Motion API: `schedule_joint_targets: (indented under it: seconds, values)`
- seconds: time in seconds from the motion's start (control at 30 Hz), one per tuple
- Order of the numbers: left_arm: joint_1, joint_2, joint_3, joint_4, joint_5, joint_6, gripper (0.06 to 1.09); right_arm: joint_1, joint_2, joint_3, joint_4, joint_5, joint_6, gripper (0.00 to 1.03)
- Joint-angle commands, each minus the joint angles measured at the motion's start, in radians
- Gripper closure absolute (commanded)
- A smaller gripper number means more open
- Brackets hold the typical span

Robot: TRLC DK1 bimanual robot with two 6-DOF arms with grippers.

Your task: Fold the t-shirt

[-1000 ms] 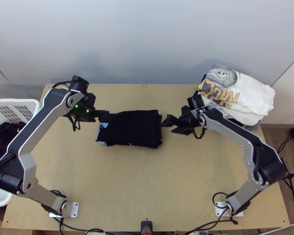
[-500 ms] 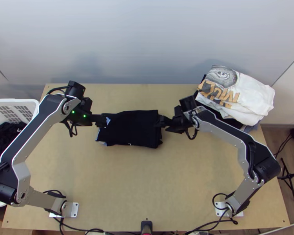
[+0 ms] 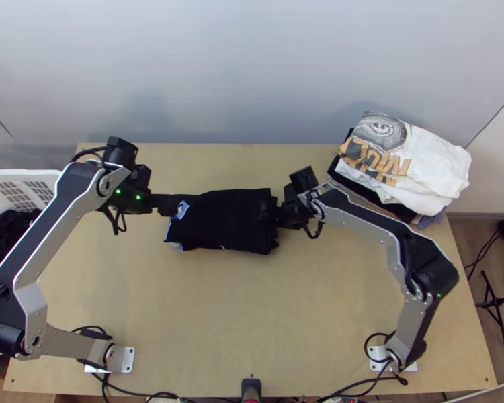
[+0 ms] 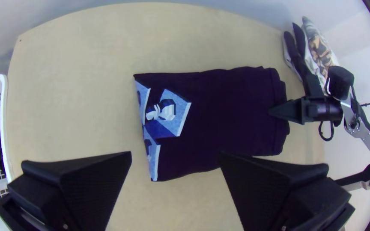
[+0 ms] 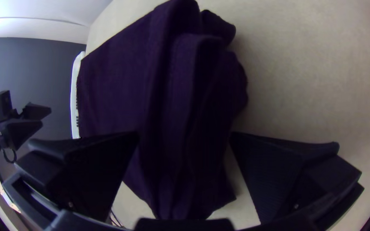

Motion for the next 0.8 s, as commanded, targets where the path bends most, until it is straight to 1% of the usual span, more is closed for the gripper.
schedule_joint_targets:
  seconds: [0.0, 0.07, 0.17, 0.23, 0.27, 0.37, 0.4, 0.43, 0.47, 0.53, 0.63, 0.77]
  values:
    - [0.045, -0.018, 0.001, -0.019, -0.002, 0.028, 0.10, -0.005, 0.083, 0.041, 0.072, -0.066, 0.041, 0.04]
    - [0.056, -0.026, 0.001, -0.024, -0.004, 0.034, 0.10, -0.005, 0.100, 0.050, 0.108, -0.111, 0.078, 0.04]
    - [0.070, -0.032, 0.002, -0.024, -0.004, 0.045, 0.10, -0.003, 0.142, 0.075, 0.150, -0.226, 0.149, 0.04]
    - [0.073, -0.032, 0.008, -0.028, -0.005, 0.046, 0.10, 0.006, 0.166, 0.093, 0.168, -0.272, 0.187, 0.04]
    - [0.074, -0.032, 0.011, -0.031, -0.005, 0.046, 0.10, 0.015, 0.177, 0.105, 0.173, -0.289, 0.201, 0.04]
    - [0.077, -0.035, 0.014, -0.033, -0.007, 0.043, 0.10, 0.032, 0.194, 0.148, 0.173, -0.297, 0.215, 0.05]
    - [0.077, -0.037, 0.014, -0.033, -0.007, 0.043, 0.10, 0.035, 0.198, 0.161, 0.173, -0.297, 0.218, 0.08]
    - [0.077, -0.037, 0.014, -0.034, -0.007, 0.042, 0.10, 0.035, 0.201, 0.171, 0.168, -0.298, 0.219, 0.19]
    - [0.077, -0.038, 0.013, -0.037, -0.007, 0.040, 0.10, 0.033, 0.201, 0.177, 0.165, -0.300, 0.218, 0.44]
    - [0.080, -0.043, 0.008, -0.039, -0.007, 0.040, 0.10, 0.018, 0.194, 0.180, 0.164, -0.300, 0.219, 0.99]
    - [0.088, -0.052, 0.001, -0.039, -0.007, 0.039, 0.10, -0.008, 0.146, 0.167, 0.150, -0.300, 0.212, 1.00]
    - [0.099, -0.060, -0.012, -0.039, -0.007, 0.040, 0.10, -0.033, 0.028, 0.174, 0.124, -0.300, 0.216, 1.00]
